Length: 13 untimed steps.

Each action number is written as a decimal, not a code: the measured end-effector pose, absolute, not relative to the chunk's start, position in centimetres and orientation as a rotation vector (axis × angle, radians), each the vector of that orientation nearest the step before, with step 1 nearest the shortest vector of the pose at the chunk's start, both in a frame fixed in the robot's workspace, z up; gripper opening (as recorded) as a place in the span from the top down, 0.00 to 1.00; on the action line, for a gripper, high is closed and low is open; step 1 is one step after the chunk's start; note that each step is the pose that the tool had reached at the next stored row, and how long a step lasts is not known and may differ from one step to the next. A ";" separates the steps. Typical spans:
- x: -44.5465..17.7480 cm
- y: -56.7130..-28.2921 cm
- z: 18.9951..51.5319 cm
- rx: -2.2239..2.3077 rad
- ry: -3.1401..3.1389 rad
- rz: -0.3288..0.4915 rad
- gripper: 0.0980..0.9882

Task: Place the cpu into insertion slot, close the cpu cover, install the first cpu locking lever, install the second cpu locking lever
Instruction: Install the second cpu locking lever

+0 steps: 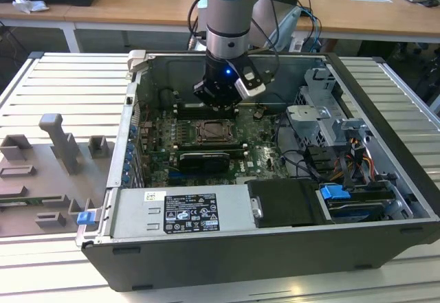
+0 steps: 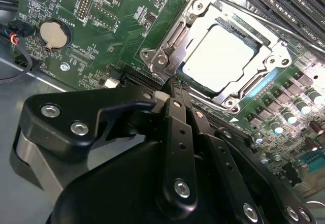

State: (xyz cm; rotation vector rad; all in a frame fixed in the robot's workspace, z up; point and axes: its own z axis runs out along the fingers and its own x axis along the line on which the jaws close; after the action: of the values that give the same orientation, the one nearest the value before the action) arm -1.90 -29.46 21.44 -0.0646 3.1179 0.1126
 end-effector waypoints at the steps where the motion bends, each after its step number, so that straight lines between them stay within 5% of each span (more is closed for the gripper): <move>1: -1.9 -29.5 21.4 -0.064 3.118 0.113 0.99; 13: -1.9 -29.9 23.3 -0.065 3.118 0.113 0.99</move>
State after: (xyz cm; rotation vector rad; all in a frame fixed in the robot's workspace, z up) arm -1.90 -29.95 23.27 -0.0646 3.1178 0.1128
